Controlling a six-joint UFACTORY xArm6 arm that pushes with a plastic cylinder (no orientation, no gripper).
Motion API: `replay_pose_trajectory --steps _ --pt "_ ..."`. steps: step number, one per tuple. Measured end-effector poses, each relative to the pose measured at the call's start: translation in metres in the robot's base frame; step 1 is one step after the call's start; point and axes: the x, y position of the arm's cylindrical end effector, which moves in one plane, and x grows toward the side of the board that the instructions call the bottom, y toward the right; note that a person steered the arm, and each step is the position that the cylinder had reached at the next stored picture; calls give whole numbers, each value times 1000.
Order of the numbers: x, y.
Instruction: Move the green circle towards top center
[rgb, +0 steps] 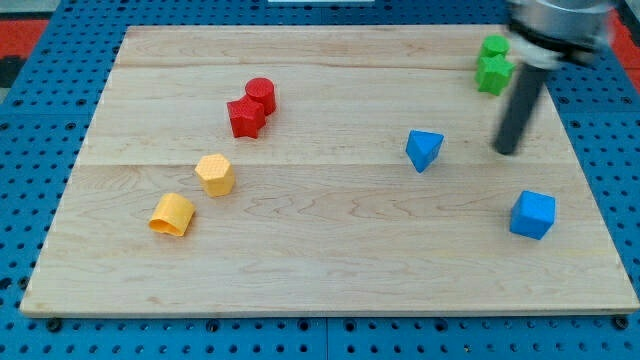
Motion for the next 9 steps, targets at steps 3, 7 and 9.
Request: replay_pose_trajectory --steps 3,7,9 --pt "15 -152" --pt "-108 90" --pt "-182 10"
